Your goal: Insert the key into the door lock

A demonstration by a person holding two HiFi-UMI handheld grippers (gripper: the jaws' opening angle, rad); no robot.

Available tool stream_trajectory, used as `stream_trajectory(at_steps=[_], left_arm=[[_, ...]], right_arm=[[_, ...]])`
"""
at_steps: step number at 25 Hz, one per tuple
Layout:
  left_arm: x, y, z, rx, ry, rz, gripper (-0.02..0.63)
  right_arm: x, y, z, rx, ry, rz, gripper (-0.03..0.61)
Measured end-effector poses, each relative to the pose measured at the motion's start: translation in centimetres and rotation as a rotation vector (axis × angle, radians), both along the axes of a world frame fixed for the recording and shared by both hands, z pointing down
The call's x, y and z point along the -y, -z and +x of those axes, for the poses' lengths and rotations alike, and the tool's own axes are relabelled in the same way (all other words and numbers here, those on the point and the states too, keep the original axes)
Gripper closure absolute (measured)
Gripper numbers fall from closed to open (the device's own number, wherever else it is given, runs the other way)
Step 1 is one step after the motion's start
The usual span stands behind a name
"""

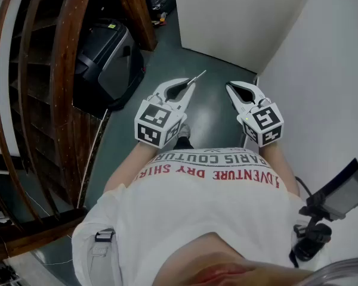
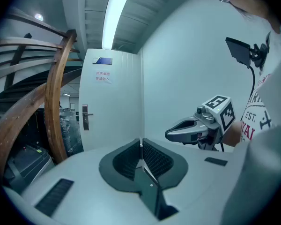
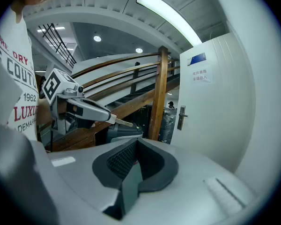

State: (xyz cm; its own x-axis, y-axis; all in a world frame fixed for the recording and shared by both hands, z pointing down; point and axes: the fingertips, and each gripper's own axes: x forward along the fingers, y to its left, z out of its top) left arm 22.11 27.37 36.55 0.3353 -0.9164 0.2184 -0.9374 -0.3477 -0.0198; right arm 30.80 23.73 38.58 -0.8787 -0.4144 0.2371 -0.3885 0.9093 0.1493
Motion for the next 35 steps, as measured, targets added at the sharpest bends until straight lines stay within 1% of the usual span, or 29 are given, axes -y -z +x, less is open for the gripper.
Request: stream_trajectory(at_steps=[9, 19, 24, 30, 33, 35], left_arm=[[-0.5, -0.3, -0.1, -0.006, 0.004, -0.011, 0.591], [-0.8, 0.3, 0.4, -0.006, -0.005, -0.011, 0.591], [0.1, 0.3, -0.5, 0.001, -0.005, -0.015, 0.591], [3.7, -1.4, -3.2, -0.015, -0.013, -0.030, 0.591], [7.0, -2.1, -5.2, -0.026, -0.011, -0.038, 0.591], [10.2, -2.1, -7.5, -0.036, -0.006, -0.046, 0.591]], right_arm=[[-0.6, -0.4, 0.0, -0.005, 0.000, -0.007, 0.577], [-0.9, 0.1, 0.1, 0.029, 0.014, -0.025, 0.575], [-0.1, -0.3, -1.0, 0.035, 0.022, -0.033, 0.577], [3.0, -1.9, -3.7, 0.021, 0.019, -0.047, 0.577], [6.3, -2.7, -5.7, 0.009, 0.017, -0.056, 0.575], [9.6, -2.6, -7.7, -0.001, 0.016, -0.063, 0.575]])
